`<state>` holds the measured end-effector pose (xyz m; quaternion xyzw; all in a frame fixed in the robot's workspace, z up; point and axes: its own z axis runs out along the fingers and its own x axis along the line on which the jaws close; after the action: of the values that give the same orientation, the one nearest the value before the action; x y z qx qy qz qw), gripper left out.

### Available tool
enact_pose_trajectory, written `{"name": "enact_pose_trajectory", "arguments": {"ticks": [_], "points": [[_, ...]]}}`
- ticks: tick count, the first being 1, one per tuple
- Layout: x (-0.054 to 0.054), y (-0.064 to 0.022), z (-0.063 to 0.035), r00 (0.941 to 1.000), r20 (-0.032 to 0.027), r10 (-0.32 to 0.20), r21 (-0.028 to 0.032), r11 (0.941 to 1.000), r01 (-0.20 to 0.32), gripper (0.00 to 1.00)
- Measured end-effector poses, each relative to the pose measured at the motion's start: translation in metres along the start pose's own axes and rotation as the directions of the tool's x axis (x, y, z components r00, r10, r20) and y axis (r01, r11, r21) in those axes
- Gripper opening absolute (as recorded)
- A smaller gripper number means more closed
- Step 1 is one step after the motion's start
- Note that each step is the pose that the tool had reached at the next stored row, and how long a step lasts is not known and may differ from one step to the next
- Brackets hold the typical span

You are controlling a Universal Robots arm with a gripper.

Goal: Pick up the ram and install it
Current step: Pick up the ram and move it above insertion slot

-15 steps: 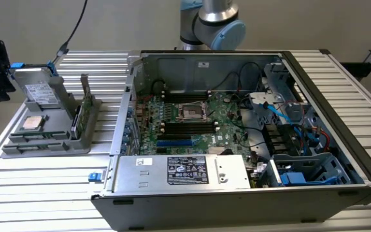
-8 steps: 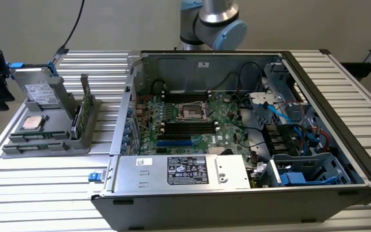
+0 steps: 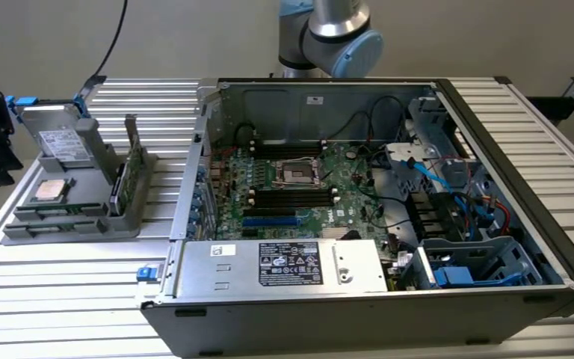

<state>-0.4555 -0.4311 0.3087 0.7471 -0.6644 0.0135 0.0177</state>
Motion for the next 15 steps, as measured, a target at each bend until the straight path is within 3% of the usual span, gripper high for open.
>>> {"name": "enact_pose_trajectory", "arguments": {"ticks": [6,15], "points": [[0.006,-0.0021,0.0102,1.0,0.0003,-0.01,0.0006,1.0,0.01,0.36],[0.007,-0.0124,0.0265,0.9994,0.0,-0.033,0.0017,0.9994,0.033,0.36]]}}
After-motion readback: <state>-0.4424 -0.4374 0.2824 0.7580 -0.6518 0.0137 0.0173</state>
